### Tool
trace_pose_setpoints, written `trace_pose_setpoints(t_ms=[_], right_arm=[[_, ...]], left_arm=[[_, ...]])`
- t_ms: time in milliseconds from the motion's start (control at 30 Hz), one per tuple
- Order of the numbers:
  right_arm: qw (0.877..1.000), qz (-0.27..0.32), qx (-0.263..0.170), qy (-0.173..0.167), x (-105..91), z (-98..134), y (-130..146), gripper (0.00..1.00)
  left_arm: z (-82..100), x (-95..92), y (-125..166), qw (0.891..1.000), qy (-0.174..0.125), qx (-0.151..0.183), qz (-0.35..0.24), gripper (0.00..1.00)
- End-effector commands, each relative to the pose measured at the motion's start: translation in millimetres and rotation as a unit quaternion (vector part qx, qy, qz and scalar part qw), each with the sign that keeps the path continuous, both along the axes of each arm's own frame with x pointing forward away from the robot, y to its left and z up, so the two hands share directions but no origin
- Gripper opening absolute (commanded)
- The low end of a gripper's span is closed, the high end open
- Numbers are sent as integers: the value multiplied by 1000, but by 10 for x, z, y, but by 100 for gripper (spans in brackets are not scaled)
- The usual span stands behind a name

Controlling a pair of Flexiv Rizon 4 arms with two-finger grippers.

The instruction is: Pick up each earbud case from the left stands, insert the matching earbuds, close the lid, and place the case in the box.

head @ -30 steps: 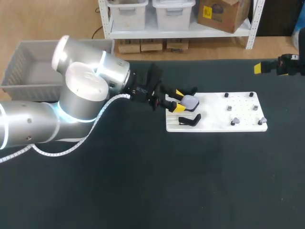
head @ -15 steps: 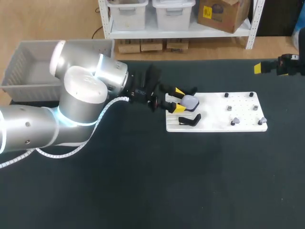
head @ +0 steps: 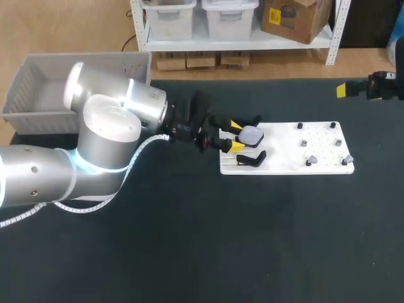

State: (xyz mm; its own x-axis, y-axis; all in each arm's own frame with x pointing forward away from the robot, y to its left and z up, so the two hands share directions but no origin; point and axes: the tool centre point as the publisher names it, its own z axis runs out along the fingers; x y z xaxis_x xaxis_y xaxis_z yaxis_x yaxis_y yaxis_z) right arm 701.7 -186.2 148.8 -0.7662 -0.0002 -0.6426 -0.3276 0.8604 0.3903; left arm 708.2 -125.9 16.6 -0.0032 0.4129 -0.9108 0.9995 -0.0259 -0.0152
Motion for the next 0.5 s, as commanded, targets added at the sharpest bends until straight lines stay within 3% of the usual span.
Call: trace_pose_setpoints(t_ms=[33,300,500], right_arm=[[1000,-1,-1,0,-6,6,2,100],[1000,-1,-1,0,-6,6,2,100],[1000,-1,-1,0,-6,6,2,100]], left_arm=[[-41,-4,-17,1000,-1,-3,6,49],[-58,32,-92,1000,-3,-6,7,55],[-69,43,-122,1000,-3,-9,8,49]])
